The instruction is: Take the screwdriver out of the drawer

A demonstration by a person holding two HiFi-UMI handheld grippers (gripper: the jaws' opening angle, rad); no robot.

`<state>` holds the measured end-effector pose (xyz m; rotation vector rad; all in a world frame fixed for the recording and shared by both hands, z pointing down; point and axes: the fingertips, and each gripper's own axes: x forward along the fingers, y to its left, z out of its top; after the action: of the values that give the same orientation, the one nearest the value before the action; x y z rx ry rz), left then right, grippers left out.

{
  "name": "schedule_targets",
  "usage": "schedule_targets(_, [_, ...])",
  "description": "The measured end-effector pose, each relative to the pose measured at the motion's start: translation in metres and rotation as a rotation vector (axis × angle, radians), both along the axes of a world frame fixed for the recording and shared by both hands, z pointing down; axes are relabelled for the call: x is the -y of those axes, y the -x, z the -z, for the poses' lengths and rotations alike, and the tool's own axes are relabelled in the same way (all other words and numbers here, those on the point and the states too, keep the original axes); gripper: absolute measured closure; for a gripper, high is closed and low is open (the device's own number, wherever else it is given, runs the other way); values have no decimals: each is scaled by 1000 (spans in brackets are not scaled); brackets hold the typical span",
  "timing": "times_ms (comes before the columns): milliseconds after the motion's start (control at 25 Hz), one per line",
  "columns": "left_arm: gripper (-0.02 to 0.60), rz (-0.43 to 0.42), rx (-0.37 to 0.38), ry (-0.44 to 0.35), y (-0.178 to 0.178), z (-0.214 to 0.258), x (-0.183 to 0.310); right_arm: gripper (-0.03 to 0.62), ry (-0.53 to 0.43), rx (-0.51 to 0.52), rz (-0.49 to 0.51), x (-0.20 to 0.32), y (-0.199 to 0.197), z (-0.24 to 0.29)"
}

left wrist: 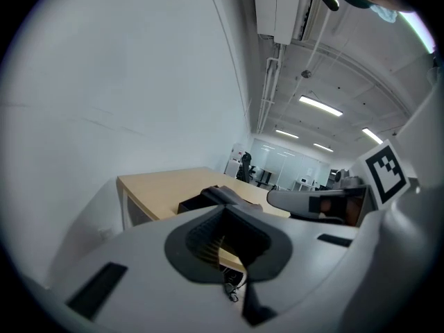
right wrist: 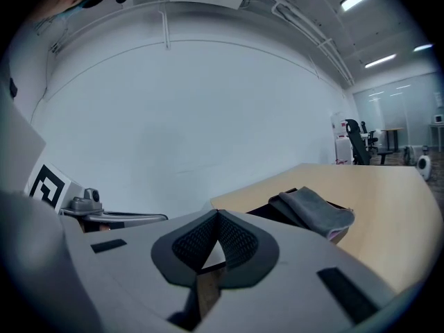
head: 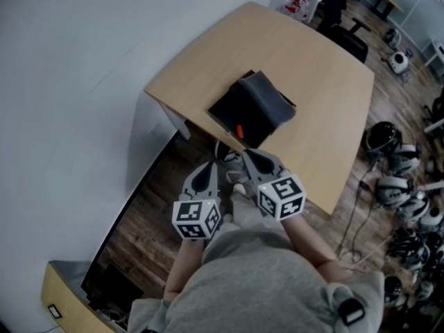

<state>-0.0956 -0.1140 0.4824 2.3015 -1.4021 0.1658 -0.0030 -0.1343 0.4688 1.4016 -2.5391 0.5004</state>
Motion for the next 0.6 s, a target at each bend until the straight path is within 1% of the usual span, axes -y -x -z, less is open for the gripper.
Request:
schedule_targets(120, [581,3,5,15,-2,-3,11,595,8,-7,-6,13,-5,-5])
schedule_targets(440, [581,-37,10,16,-7,-8,51,595,52,-55,-25,68,-14,-23])
schedule_targets(600, [581,-56,14,2,-9,-6,72,595,105,-89,-39,98,-17,-38])
